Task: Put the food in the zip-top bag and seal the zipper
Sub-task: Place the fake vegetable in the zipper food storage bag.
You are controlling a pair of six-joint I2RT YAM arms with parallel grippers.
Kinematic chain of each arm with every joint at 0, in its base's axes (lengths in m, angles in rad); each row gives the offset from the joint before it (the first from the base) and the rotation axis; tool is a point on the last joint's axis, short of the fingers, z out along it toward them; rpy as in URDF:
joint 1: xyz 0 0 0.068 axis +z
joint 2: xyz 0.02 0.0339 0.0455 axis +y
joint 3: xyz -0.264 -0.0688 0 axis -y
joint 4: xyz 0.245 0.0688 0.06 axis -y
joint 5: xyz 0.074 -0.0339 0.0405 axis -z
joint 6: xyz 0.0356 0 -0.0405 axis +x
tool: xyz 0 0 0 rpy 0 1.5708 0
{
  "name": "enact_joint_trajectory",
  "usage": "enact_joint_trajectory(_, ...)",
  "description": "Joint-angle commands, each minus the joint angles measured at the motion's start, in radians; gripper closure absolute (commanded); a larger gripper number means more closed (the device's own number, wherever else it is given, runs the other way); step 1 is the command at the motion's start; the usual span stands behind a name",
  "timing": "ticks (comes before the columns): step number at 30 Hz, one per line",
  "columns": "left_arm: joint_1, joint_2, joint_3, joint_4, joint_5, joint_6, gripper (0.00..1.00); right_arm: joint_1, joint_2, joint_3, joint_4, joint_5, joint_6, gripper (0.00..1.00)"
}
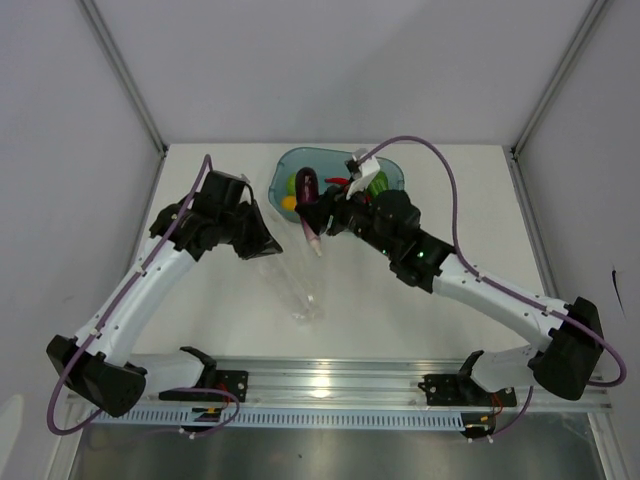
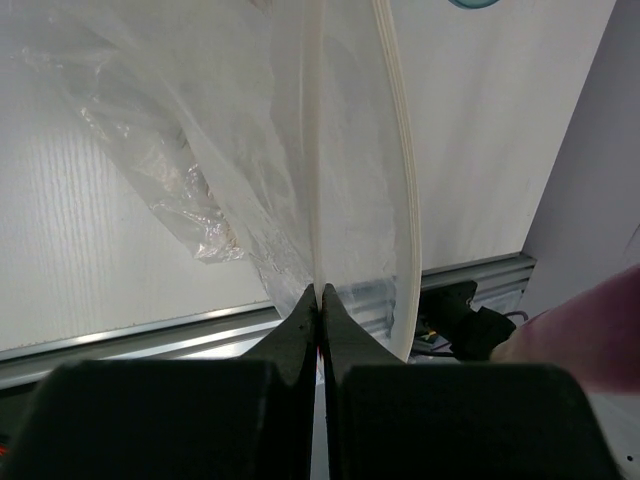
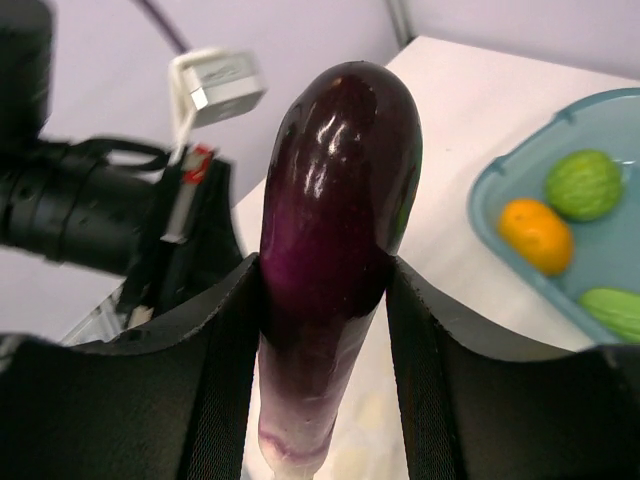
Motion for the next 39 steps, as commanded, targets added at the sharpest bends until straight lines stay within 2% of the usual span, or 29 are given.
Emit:
enact_joint_trajectory(1,0.009,-0.002,0.032,0.025,0.039,-0.022,1.0,0.081,-0.031,-0.042,0.152,0.15,-0.009,1.0)
enact_joint_trajectory(11,0.03,-0.013,0.013,0.039,0.068,-0.043,0.99,0.206,0.001,-0.095,0.242,0.36,-0.036,1.0)
enact_joint_trajectory(22,0.041,-0.034,-0.016,0.077,0.11,-0.071,0.99,0.267,0.047,-0.142,0.296,0.434,-0.051,1.0)
enact_joint_trajectory(32,0.058,-0.066,-0.065,0.086,0.117,-0.057,0.99,0.312,0.049,-0.14,0.135,0.459,-0.117,0.98)
enact_joint_trajectory(34,0.06,-0.071,-0.082,0.09,0.111,-0.056,0.99,0.318,0.036,-0.148,0.109,0.457,-0.126,0.92)
enact_joint_trajectory(35,0.061,-0.075,-0.085,0.096,0.113,-0.054,0.99,0.321,0.033,-0.148,0.098,0.457,-0.129,0.86)
enact_joint_trajectory(36,0.063,-0.075,-0.088,0.096,0.117,-0.053,0.99,0.321,0.03,-0.143,0.068,0.459,-0.131,0.72)
enact_joint_trajectory(38,0.064,-0.074,-0.093,0.097,0.123,-0.053,0.99,0.321,0.027,-0.137,0.046,0.447,-0.14,0.63)
enact_joint_trajectory(39,0.064,-0.074,-0.096,0.103,0.127,-0.051,0.99,0.321,0.029,-0.129,0.028,0.434,-0.143,0.52)
